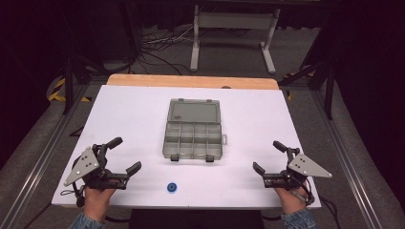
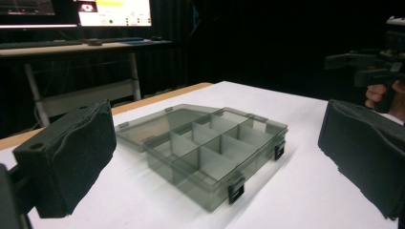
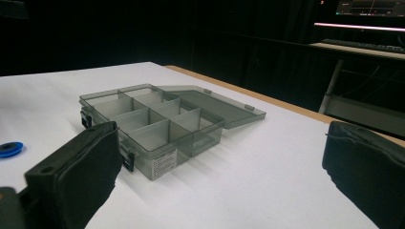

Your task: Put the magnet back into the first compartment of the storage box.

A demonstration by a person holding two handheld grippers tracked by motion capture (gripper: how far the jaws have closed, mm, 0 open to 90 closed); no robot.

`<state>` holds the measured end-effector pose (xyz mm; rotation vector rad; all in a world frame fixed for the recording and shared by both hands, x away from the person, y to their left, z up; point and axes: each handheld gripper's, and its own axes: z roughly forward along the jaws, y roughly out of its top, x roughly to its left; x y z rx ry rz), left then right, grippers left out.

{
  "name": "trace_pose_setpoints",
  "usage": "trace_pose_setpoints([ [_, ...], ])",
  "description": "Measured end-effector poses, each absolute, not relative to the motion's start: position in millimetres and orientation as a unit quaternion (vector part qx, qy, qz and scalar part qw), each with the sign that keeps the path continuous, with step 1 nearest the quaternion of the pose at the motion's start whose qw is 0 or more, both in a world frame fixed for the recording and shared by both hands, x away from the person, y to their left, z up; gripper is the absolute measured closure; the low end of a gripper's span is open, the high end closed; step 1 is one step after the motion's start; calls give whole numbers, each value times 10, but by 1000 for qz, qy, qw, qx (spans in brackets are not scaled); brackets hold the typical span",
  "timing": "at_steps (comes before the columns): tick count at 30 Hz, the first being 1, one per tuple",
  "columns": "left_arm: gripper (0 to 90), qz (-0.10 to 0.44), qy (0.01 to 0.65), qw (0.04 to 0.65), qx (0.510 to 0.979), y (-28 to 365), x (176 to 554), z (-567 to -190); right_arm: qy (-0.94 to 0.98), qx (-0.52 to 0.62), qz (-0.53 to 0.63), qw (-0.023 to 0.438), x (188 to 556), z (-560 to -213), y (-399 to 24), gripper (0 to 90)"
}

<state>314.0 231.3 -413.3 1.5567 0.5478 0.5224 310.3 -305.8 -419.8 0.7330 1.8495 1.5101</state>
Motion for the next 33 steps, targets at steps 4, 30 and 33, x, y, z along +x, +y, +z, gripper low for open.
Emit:
trace_pose_setpoints([
  [4,0,222,233,650,688,2211,3162,-4097,702,279,575,314,3100,-4198,-3064,2],
  [30,15,180,184,650,715,1770,3341,-3997,705,280,580,296,3106,-4188,-3074,0],
  [33,35,171,186,641,725,1756,3356,-3958,711,283,575,290,3116,-4179,-3061,5],
])
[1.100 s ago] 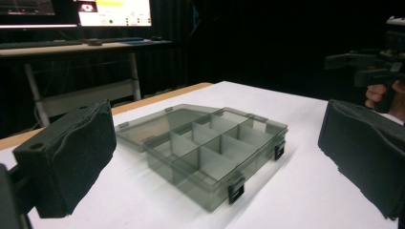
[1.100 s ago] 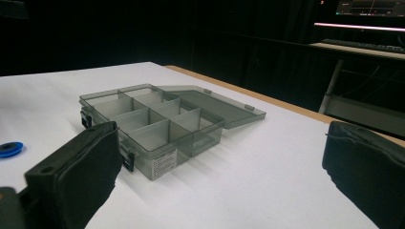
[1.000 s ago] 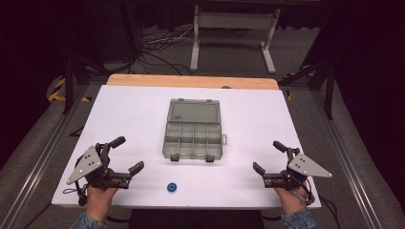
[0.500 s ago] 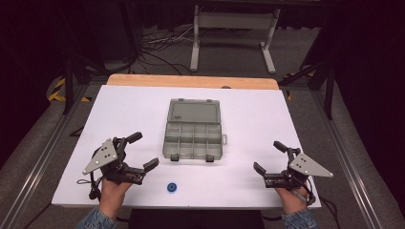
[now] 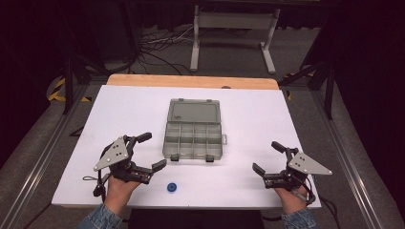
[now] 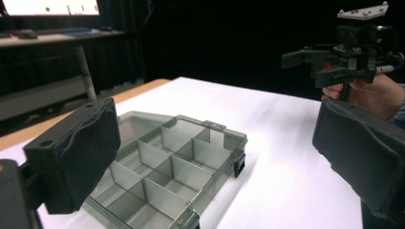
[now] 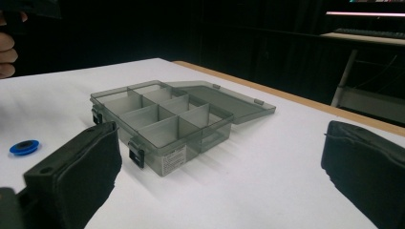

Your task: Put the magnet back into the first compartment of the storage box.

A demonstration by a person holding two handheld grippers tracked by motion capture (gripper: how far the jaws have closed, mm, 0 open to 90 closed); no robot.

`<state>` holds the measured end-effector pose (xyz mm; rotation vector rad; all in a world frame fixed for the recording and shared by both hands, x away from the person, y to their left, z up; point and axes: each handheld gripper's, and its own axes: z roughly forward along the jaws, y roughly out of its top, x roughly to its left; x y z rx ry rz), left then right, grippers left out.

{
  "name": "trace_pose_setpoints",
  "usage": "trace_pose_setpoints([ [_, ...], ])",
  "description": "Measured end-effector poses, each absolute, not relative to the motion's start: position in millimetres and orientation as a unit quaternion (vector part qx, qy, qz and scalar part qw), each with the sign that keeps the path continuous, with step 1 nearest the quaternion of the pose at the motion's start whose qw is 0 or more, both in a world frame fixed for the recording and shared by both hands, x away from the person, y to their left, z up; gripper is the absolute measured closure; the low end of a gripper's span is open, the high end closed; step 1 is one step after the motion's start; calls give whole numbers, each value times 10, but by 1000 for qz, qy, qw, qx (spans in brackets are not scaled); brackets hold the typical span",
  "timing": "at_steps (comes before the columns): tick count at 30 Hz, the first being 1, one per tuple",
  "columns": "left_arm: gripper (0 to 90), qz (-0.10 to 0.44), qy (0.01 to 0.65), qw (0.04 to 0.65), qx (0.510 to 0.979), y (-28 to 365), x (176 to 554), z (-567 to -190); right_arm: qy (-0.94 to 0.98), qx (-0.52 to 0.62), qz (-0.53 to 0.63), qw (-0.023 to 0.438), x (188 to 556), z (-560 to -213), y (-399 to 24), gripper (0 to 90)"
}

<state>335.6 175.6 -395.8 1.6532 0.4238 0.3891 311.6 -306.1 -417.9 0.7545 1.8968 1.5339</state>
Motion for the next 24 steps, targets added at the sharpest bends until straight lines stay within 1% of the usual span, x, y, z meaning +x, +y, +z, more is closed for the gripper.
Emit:
trace_pose_setpoints([
  [2,40,170,183,630,735,1745,3359,-3910,716,281,570,289,3115,-4175,-3056,5],
  [6,38,184,181,590,765,1683,3336,-3812,715,282,572,285,3117,-4177,-3064,5],
  [7,39,187,178,570,780,1660,3330,-3778,716,281,572,285,3118,-4176,-3065,5],
  [9,39,188,174,550,795,1626,3316,-3738,716,282,571,287,3117,-4176,-3064,5],
  [11,49,181,168,520,818,1582,3320,-3689,716,284,569,287,3114,-4175,-3064,5],
  [16,67,184,161,460,854,1496,3313,-3614,718,287,566,287,3117,-4173,-3059,6],
  [17,62,184,161,460,854,1496,3313,-3614,718,287,566,287,3117,-4173,-3059,6],
  [19,62,170,159,438,868,1463,3315,-3577,719,288,566,284,3120,-4177,-3057,7],
  [24,48,157,158,395,891,1385,3323,-3480,720,288,565,283,3127,-4182,-3057,7],
])
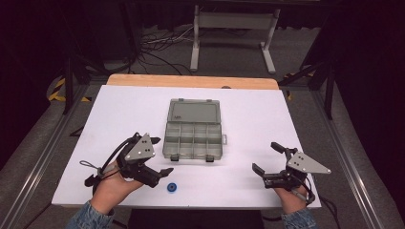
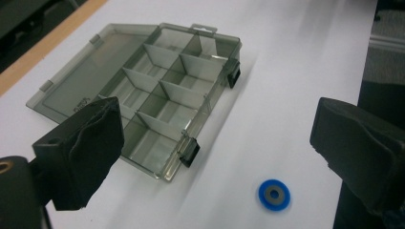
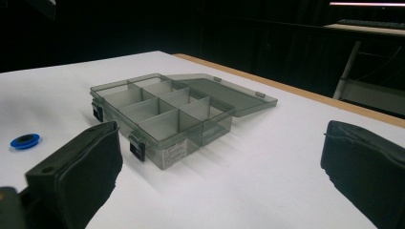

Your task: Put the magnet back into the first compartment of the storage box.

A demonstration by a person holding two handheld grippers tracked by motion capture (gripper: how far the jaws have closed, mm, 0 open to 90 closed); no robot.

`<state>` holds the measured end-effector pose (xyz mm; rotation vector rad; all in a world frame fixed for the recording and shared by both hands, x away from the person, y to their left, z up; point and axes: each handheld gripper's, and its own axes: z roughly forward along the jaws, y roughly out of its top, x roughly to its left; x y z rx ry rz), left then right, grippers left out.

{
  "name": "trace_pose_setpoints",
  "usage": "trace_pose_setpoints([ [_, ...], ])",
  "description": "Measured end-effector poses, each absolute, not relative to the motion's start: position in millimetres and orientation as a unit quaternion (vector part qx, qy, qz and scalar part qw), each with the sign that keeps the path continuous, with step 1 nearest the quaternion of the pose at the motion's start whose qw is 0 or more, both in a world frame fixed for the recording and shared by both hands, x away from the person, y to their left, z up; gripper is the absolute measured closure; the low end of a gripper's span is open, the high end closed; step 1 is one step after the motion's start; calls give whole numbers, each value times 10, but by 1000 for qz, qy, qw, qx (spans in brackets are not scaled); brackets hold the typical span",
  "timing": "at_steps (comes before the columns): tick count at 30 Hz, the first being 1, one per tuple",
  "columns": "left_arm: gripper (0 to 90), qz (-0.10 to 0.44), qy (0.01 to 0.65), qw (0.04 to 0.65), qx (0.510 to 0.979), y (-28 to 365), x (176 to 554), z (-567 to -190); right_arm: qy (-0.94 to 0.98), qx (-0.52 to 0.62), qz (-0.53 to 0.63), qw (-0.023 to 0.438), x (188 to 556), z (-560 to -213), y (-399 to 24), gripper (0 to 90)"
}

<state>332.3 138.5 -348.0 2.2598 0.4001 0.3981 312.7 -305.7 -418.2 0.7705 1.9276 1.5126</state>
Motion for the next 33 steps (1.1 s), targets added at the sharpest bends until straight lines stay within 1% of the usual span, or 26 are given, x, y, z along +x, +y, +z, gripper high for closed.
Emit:
trace_pose_setpoints([
  [3,51,147,153,372,904,1339,3341,-3428,720,288,566,279,3128,-4184,-3058,8],
  [6,57,134,148,362,910,1314,3360,-3410,719,288,567,279,3127,-4183,-3060,9],
  [7,59,124,148,348,917,1294,3374,-3403,719,288,568,278,3128,-4184,-3062,9],
  [9,60,122,148,342,920,1284,3380,-3403,720,288,567,276,3130,-4184,-3065,9],
  [12,63,104,144,319,931,1243,3406,-3420,721,288,567,276,3131,-4185,-3064,9],
  [16,68,86,147,307,937,1226,3427,-3441,721,288,567,274,3130,-4184,-3063,9],
  [19,73,82,148,292,942,1216,3434,-3459,722,288,568,272,3133,-4189,-3062,10],
  [33,97,57,147,279,947,1188,3454,-3562,723,286,568,271,3131,-4189,-3059,10],
])
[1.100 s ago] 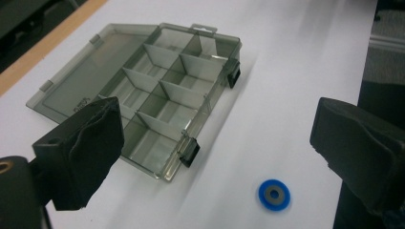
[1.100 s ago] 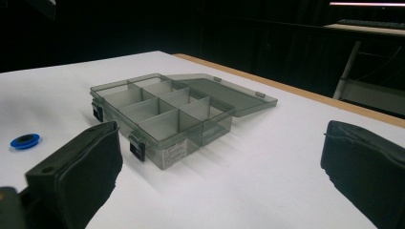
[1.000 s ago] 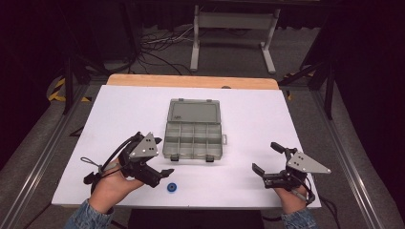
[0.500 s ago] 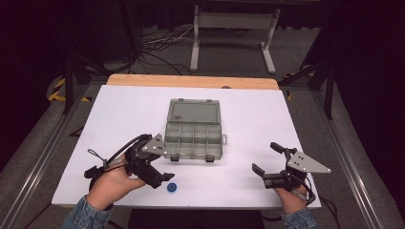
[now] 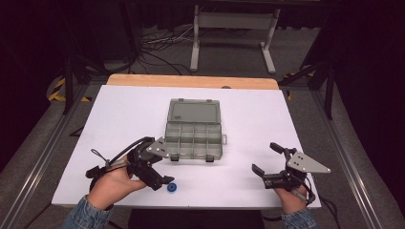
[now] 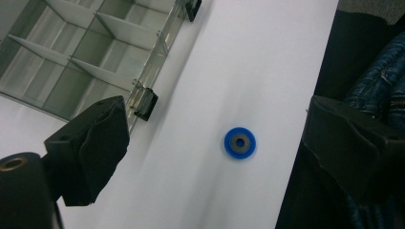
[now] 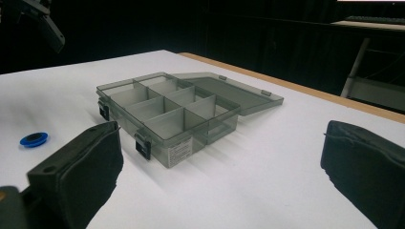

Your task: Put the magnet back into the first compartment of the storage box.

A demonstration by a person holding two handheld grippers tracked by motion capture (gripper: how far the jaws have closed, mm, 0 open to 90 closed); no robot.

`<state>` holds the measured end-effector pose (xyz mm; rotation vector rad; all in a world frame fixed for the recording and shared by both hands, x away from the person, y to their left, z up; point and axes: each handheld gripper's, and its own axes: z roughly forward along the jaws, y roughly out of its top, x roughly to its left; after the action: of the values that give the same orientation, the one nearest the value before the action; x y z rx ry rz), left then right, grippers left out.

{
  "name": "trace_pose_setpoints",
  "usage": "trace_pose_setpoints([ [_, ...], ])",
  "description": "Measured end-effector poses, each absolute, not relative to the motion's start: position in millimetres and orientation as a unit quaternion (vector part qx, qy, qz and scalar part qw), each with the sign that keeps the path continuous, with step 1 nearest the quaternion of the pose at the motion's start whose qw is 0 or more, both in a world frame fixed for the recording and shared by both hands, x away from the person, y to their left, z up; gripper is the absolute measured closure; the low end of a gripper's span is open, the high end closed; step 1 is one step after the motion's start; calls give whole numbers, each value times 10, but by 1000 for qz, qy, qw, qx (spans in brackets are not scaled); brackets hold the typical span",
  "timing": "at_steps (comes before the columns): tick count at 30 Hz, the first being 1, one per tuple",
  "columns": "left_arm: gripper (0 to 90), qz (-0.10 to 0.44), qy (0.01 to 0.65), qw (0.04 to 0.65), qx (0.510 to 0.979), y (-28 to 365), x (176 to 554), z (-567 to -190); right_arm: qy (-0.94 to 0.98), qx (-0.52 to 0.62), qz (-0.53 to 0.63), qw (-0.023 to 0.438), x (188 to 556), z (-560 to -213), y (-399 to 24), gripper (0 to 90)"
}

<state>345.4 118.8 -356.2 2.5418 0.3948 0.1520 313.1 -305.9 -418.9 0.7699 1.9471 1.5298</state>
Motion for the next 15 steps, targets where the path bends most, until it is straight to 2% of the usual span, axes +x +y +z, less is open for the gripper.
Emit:
trace_pose_setpoints([
  [15,114,12,143,247,958,1088,3474,-3920,724,284,567,271,3126,-4188,-3062,10],
])
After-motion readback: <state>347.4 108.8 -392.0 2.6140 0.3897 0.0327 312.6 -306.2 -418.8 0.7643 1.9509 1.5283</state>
